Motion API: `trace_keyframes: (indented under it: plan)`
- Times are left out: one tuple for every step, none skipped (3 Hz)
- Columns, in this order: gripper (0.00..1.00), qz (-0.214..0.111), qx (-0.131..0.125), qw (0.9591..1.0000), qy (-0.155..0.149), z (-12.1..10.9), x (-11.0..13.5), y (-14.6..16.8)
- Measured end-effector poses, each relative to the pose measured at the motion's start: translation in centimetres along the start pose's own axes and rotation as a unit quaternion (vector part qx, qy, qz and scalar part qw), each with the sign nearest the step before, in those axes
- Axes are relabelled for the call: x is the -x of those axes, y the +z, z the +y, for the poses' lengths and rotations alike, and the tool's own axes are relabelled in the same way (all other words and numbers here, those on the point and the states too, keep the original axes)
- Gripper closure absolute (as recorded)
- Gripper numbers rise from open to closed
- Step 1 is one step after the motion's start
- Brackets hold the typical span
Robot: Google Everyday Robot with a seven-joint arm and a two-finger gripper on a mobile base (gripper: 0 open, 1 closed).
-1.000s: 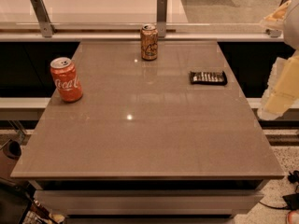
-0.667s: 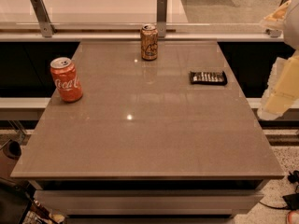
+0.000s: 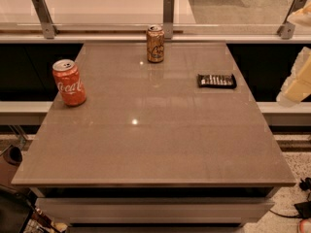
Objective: Move rxbar chocolate near coke can
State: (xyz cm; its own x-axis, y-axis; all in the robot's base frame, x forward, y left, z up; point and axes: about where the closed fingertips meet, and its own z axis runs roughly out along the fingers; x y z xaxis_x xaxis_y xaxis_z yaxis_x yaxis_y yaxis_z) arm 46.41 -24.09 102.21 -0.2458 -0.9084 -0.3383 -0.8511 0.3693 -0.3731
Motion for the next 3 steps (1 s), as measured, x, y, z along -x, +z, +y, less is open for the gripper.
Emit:
trace_keyframes:
  plan:
    - [0.00, -0.040, -0.007, 0.9985, 0.035, -3.9, -1.9, 1.6]
    - [0.00, -0.086, -0.003, 0.9944, 0.061, -7.1, -3.2, 4.0]
    - [0.00, -0.113, 0.017, 0.9903, 0.079, -8.2, -4.1, 6.8]
